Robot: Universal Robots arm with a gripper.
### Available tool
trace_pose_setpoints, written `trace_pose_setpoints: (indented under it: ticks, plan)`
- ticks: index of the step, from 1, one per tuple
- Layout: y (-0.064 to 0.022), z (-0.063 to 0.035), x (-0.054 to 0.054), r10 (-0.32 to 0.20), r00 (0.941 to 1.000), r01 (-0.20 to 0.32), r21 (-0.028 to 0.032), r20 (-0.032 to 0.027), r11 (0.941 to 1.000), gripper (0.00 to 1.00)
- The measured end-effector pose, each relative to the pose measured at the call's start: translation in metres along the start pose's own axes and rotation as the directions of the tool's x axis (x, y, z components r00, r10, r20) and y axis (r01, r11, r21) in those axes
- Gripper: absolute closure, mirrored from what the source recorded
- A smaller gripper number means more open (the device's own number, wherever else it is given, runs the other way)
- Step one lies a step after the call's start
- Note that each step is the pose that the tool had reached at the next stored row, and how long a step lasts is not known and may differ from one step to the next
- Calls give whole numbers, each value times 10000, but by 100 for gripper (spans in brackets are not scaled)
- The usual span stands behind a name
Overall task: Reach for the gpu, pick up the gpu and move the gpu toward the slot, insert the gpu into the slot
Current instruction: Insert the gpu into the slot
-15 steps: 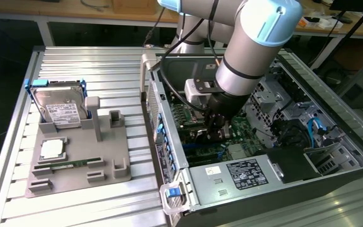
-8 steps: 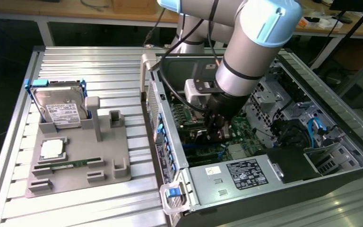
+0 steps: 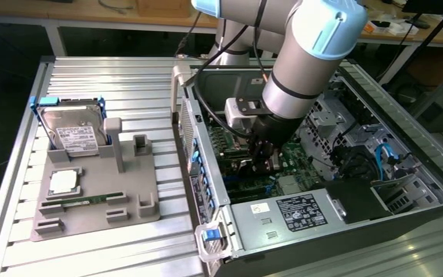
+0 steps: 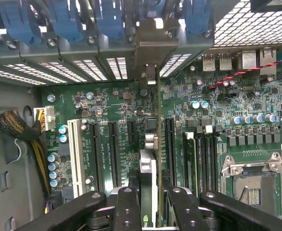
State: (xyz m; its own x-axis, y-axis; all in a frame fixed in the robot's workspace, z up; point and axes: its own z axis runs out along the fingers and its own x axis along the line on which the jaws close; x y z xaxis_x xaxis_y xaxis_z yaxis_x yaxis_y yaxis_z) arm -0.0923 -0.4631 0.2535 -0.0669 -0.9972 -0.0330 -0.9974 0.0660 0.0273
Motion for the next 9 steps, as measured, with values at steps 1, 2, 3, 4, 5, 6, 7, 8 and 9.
trace_pose_setpoints:
  ticks: [1,2,3,4,5,6,7,8,9]
  plan:
    - [0,0,0,0,10000,0,0,0,10000,73]
    - [0,0,0,0,10000,0,0,0,10000,73]
    - [0,1,-1,0,10000,0,1,2,10000,73]
    - [1,2,-9,2,10000,-2,2,2,10000,73]
    - [2,2,-14,0,10000,0,1,1,10000,73]
    - [2,1,-18,-4,10000,4,0,-2,10000,73]
    - [1,1,-21,-10,10000,10,0,-2,10000,73]
    - [2,1,-23,-13,10000,13,0,-4,10000,73]
    - [2,1,-26,-18,10000,18,0,-7,10000,73]
